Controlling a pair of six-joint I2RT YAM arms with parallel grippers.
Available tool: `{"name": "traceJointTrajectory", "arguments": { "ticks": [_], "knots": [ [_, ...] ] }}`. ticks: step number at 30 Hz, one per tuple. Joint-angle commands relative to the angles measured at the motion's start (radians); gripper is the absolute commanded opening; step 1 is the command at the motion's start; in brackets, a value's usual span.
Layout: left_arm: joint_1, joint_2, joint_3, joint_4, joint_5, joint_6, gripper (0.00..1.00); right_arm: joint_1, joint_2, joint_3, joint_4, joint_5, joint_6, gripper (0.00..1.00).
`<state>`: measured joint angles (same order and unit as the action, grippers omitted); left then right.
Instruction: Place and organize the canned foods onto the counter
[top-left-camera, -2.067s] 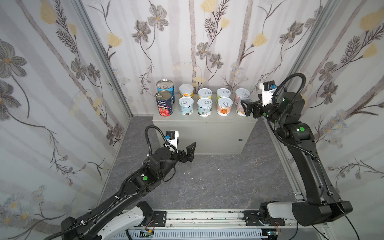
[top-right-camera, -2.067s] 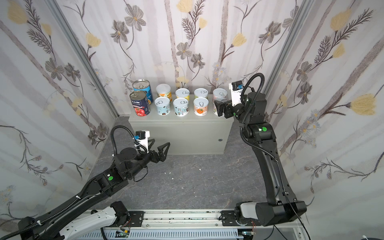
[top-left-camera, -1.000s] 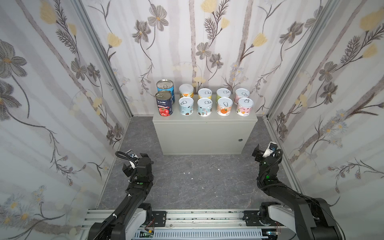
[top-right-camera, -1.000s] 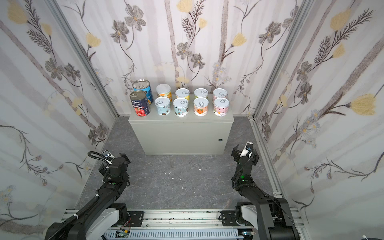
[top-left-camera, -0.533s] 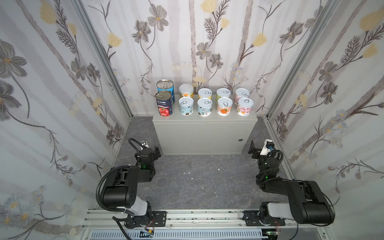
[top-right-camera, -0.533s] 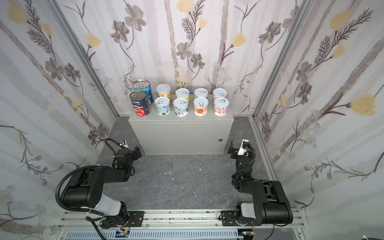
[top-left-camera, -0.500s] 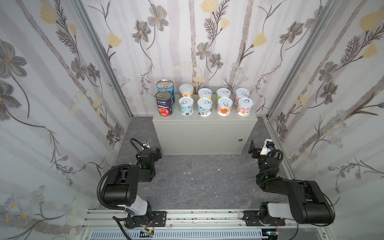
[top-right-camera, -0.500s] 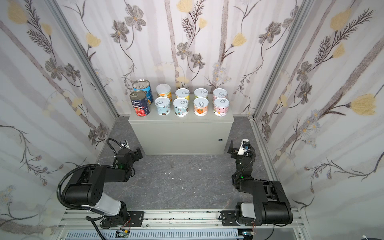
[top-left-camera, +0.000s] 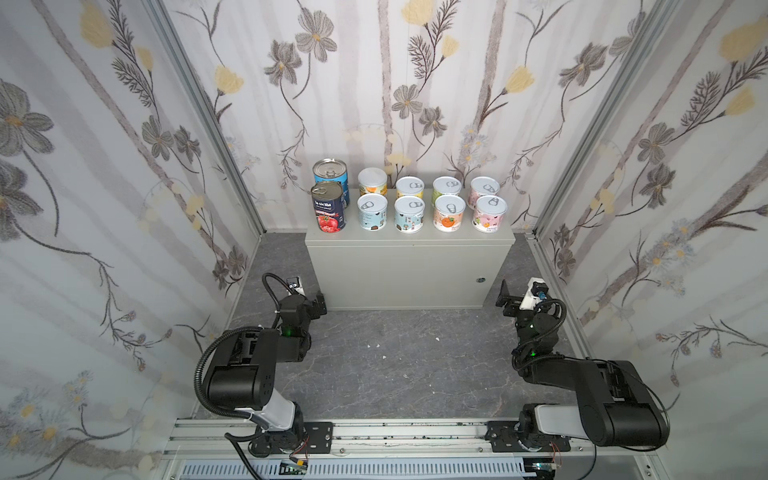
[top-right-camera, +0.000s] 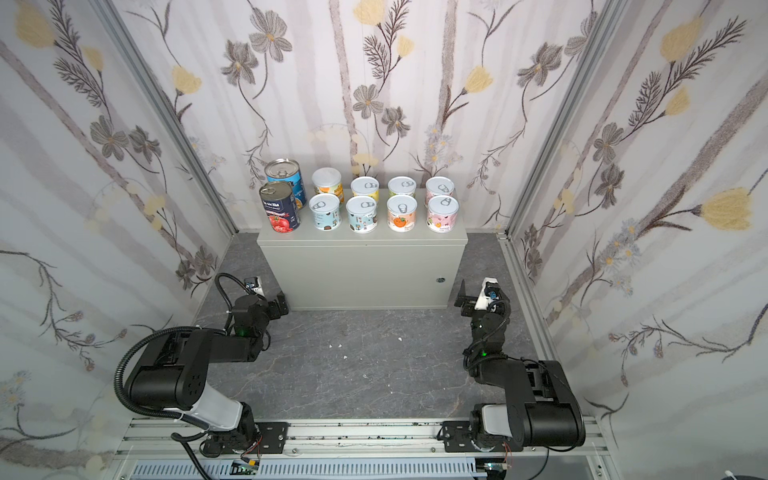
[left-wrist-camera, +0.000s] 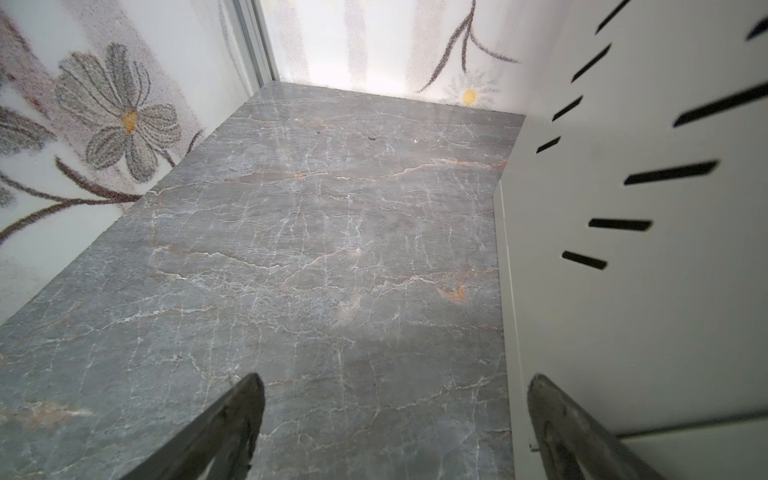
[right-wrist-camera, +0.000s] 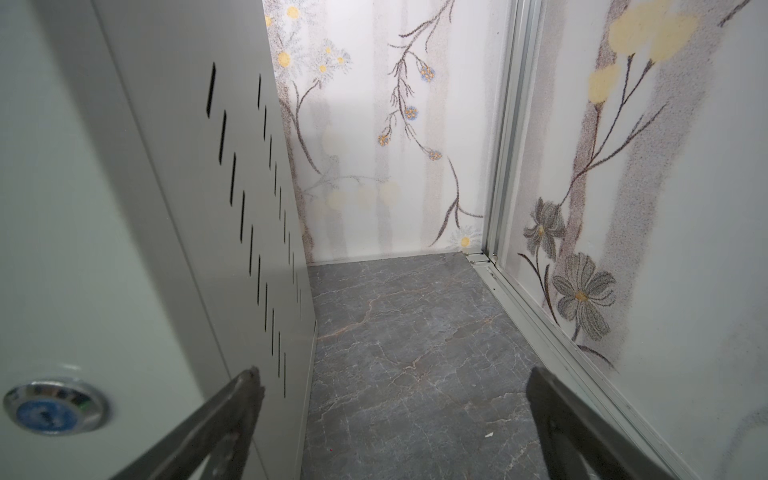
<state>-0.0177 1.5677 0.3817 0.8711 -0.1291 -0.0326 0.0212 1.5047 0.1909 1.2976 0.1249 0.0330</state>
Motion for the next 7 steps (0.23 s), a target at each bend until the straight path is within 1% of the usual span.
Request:
{"name": "traceJointTrajectory", "arguments": {
  "ticks": [1, 7],
  "knots": [
    [0.001, 0.003, 0.007, 0.045, 0.006, 0.007, 1.00, 0.001, 0.003, 0.002, 0.024, -0.013, -0.001, 1.00],
    [0.001, 0.002, 0.007, 0.041, 0.006, 0.008, 1.00, 0.001, 0.003, 0.003, 0.025, -0.013, -0.001, 1.00]
  ]
}}
